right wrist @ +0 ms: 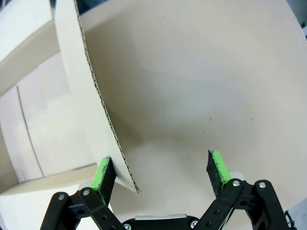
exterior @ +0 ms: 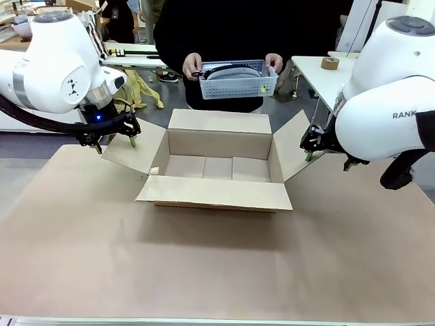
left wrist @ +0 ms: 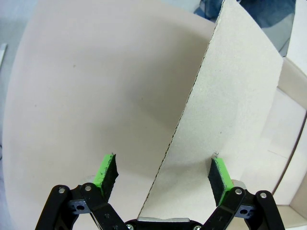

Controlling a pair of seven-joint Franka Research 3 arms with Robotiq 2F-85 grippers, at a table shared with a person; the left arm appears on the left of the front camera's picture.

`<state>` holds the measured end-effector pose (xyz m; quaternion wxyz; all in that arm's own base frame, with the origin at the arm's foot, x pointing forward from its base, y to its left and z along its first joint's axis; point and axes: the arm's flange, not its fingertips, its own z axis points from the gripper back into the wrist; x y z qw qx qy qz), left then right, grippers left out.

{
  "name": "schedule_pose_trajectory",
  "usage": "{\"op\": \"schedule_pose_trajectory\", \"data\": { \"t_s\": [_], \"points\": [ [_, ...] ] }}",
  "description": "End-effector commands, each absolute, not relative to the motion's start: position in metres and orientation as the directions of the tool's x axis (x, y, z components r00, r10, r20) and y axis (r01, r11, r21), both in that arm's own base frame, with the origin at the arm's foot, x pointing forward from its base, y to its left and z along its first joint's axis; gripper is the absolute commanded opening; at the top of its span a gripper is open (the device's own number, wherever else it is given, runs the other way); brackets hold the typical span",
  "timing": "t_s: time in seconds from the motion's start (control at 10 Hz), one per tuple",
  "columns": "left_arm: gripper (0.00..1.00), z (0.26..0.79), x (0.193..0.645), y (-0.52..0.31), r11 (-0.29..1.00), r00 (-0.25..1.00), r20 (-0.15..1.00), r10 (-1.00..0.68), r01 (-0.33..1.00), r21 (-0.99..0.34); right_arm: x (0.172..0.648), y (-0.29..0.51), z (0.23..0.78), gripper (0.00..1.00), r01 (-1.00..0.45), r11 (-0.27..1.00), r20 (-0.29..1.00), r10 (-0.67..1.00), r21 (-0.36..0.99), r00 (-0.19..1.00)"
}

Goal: Pack the gift set into the box.
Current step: Lift both hands away from the flaps of the Package Box.

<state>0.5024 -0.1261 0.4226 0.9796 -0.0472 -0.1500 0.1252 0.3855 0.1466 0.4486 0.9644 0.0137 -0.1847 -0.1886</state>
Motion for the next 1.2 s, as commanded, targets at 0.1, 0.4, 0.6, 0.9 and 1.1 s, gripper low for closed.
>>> {"op": "schedule_pose_trajectory", "data": {
  "t_s": [0.1,0.4,0.6,0.9,1.1],
  "points": [
    [1.00,0.4240,0.5012,-0.1280,0.961,0.918,0.285,0.274,-0.252,-0.112,0.3876,0.1482,0.4499,1.00,0.370,0.922,0.338,-0.385,0.109,0.859],
    [1.00,0.4240,0.5012,-0.1280,0.961,0.918,0.285,0.274,-0.252,-0.112,0.3876,0.1482,0.4499,1.00,0.370,0.922,0.338,-0.385,0.109,0.859],
    [1.00,0.4240,0.5012,-0.1280,0.961,0.918,0.285,0.274,-0.252,-0.112,0.3876,0.1482,0.4499,1.00,0.370,0.922,0.338,-0.385,0.109,0.859],
    [1.00,0.4240,0.5012,-0.1280,0.961,0.918,0.285,0.274,-0.252,-0.112,0.3876,0.1482,0.4499,1.00,0.370,0.922,0.338,-0.385,0.109,0.859],
    [1.00,0.4240,0.5012,-0.1280,0.961,0.918,0.285,0.274,-0.252,-0.112,0.3876,0.1482,0.4499,1.00,0.370,0.922,0.338,-0.385,0.109,0.859]
  ]
}}
